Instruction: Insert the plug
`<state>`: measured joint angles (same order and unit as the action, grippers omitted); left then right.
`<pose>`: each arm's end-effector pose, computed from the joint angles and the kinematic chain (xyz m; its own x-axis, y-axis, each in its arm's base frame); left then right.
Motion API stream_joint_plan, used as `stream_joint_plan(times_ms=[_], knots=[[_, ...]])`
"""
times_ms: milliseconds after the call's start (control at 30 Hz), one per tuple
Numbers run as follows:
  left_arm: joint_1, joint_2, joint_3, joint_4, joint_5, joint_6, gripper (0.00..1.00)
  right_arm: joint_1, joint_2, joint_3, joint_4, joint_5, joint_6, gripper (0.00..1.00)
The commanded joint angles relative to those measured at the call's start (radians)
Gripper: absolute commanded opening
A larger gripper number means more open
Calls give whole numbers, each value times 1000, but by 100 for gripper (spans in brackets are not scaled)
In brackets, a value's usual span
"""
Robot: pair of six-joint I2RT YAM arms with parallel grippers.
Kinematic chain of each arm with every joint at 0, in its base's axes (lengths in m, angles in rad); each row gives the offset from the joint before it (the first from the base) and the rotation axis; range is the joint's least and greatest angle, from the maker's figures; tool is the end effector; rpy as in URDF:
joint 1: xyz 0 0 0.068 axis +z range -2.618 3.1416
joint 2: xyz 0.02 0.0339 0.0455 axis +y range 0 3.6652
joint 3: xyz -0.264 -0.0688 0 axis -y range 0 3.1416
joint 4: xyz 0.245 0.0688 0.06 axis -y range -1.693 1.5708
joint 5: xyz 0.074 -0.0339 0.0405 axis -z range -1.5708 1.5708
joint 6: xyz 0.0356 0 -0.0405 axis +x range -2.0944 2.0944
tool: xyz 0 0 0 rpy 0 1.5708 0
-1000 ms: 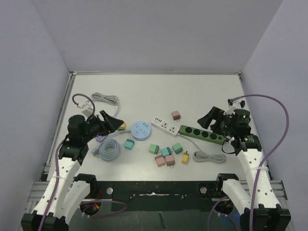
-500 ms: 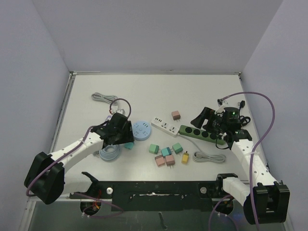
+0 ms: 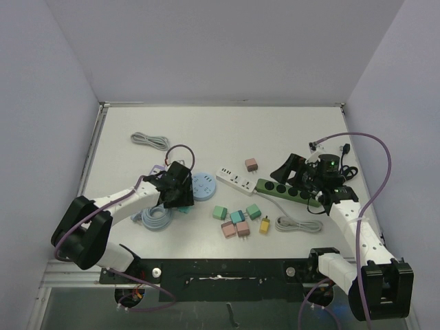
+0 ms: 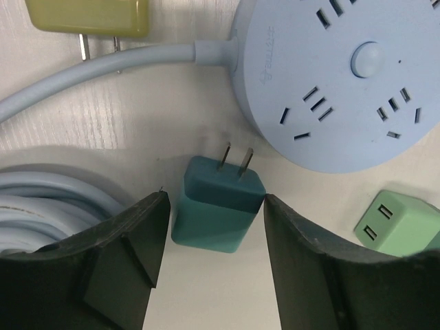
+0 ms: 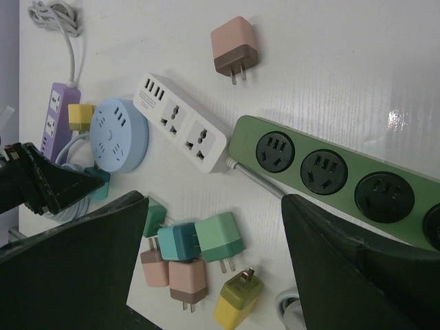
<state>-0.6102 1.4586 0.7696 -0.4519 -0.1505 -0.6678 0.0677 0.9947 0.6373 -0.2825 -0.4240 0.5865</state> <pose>0.2188 -0.1465 0.1671 -0.9041 -0.1149 -0.4116 -0.0567 0.9869 -0.1511 0.2106 0.0290 0.2418 -0.7125 0.4573 -0.5321 0.0041 0.7612 0.6486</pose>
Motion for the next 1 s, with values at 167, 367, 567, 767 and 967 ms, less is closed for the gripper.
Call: stream_joint_plan(times_ms=[167, 367, 567, 767, 967], knots=[[0, -17, 43, 38, -22, -11, 38, 57, 9, -24, 110, -20, 33, 79], [3, -197, 64, 67, 60, -117, 38, 223, 19, -19, 245, 83, 89, 76], [27, -388, 30, 266, 172, -351, 38, 499, 40, -18, 530, 293, 96, 76], [111, -442, -68, 606, 392, -647, 39, 680, 132, 67, 701, 398, -3, 77], [170, -451, -183, 854, 481, -929, 39, 795, 219, 165, 693, 459, -78, 78]])
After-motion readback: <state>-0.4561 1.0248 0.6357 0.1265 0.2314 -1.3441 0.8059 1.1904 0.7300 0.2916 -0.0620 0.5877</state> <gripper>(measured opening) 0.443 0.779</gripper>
